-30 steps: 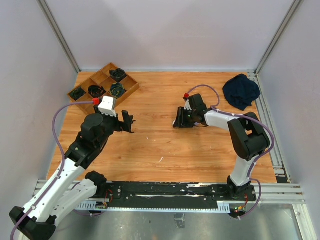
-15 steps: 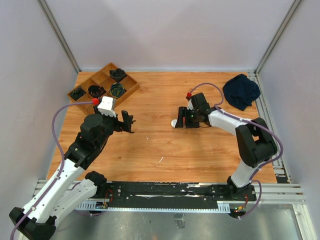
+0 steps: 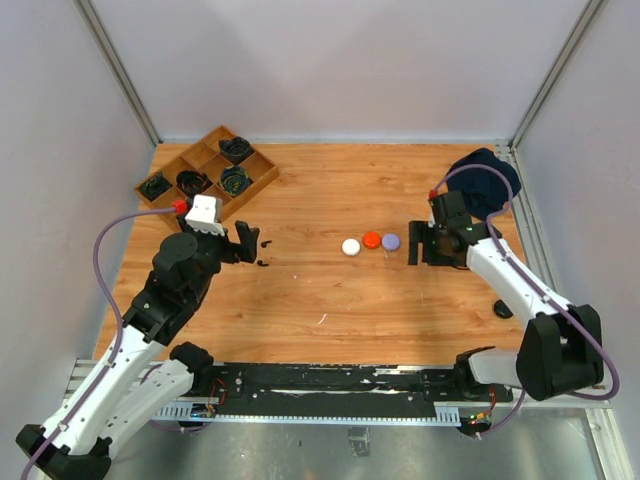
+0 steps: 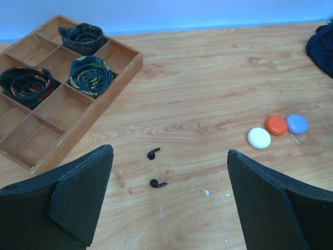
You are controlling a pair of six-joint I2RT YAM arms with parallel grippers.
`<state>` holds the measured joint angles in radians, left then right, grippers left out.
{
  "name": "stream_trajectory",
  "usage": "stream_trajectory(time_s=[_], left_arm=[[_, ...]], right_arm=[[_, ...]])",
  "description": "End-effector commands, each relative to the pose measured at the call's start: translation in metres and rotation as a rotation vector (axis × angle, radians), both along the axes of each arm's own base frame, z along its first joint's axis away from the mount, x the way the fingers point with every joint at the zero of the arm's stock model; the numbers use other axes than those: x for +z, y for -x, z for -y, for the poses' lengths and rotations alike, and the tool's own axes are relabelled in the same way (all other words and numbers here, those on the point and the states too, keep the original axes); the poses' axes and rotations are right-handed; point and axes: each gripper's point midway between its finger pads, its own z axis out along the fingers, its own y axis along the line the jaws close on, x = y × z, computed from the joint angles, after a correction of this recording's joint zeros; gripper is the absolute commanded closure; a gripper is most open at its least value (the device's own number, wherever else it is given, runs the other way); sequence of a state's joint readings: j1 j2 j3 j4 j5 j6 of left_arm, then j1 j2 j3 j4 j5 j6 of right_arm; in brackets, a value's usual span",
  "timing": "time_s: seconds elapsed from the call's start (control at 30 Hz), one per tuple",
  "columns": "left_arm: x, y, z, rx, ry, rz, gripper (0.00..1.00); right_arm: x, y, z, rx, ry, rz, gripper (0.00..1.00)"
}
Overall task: Insert the wireless bluetooth earbuds into the charging case
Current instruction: Place the charging case at the center of the board, then pick up the charging case at the center of the board.
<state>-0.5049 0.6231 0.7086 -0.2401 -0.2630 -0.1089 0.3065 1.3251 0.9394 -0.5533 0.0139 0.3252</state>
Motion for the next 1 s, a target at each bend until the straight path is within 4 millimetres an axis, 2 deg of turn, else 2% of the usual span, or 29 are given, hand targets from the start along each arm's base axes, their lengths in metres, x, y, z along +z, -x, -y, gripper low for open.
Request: stream_trajectory(time_s=[0.0, 0.13, 0.37, 0.53, 0.8, 0.97], left_arm=[[0.008, 0.000, -0.014, 0.063, 0.013, 0.042, 0.03], [0.011, 0.002, -0.017, 0.073, 0.024, 0.060, 0.01], [0.011, 0.002, -0.017, 0.079, 0.034, 0.061, 0.01], [0.009, 0.000, -0.017, 0.084, 0.041, 0.061, 0.01], [0.003, -0.004, -0.016, 0.092, 0.032, 0.044, 0.01], [0.000, -0.005, -0.015, 0.092, 0.028, 0.037, 0.01]], right_arm=[[-0.013, 0.042, 0.058, -0.157, 0.092, -0.115, 0.21], [-0.013, 0.054, 0.095, -0.306, 0.111, -0.109, 0.19], [-0.030, 0.081, 0.147, -0.565, 0.103, -0.168, 0.16], [-0.037, 0.091, 0.179, -0.729, 0.142, -0.141, 0.13], [-0.045, 0.099, 0.216, -0.903, 0.144, -0.096, 0.13], [-0.061, 0.104, 0.223, -0.968, 0.070, -0.117, 0.13]])
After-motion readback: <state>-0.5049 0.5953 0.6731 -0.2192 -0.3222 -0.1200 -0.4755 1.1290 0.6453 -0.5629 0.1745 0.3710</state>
